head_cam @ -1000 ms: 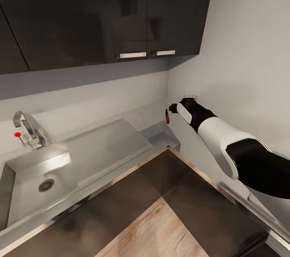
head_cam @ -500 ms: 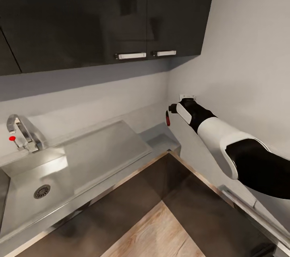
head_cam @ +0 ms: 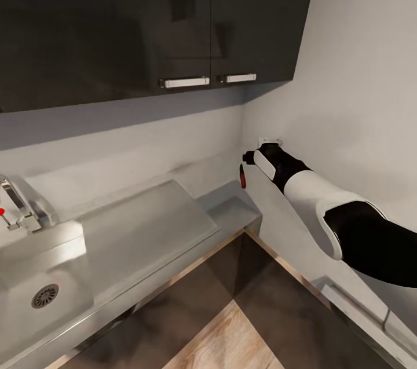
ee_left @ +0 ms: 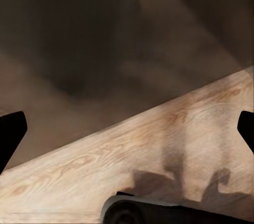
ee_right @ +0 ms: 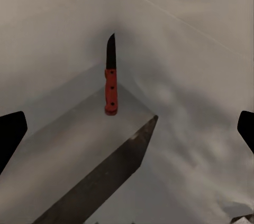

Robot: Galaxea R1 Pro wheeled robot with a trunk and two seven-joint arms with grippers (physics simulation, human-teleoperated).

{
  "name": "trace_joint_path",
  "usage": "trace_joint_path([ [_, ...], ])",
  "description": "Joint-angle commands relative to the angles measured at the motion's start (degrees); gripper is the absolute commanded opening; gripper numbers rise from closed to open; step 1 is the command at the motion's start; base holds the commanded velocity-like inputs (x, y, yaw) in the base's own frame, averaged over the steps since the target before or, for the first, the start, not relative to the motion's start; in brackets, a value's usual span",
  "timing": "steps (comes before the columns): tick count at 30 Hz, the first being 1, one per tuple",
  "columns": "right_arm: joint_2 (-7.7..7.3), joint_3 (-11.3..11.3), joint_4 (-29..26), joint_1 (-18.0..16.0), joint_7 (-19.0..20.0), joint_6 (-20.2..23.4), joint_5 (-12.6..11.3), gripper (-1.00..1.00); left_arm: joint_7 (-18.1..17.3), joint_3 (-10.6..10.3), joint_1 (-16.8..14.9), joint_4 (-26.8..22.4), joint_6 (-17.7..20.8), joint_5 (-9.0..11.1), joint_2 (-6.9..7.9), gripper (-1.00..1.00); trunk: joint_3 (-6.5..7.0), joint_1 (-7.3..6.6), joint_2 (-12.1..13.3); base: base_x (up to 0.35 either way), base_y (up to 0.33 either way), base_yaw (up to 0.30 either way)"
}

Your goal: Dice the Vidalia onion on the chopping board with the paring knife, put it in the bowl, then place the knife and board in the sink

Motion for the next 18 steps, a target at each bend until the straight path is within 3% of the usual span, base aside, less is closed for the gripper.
trace_joint_path([
  [1, -0.04, 0.5, -0.1, 0.0, -0.4, 0.3, -0.6, 1.00, 0.0, 0.0, 0.0, 0.6, -0.1, 0.1, 0.07, 1.00, -0.11, 0.04, -0.1, 0.017, -0.004, 0.000],
  [4, -0.06, 0.5, 0.0, 0.0, -0.4, 0.3, -0.5, 1.00, 0.1, -0.2, 0.0, 2.6, 0.0, 0.1, 0.23, 1.00, -0.11, 0.04, -0.1, 0.009, -0.002, 0.000],
  [9, -0.07, 0.5, 0.0, 0.0, -0.5, 0.3, -0.4, 1.00, 0.2, -0.1, 0.0, 14.7, 0.0, 0.1, 0.29, 1.00, -0.11, 0.04, -0.1, 0.001, 0.000, 0.000],
  [18, -0.14, 0.5, 0.0, 0.0, -0.8, 0.5, -0.4, 1.00, 0.3, 0.0, 0.0, 20.1, 0.0, 0.3, 1.05, 1.00, -0.11, 0.04, -0.1, 0.000, 0.000, 0.000],
])
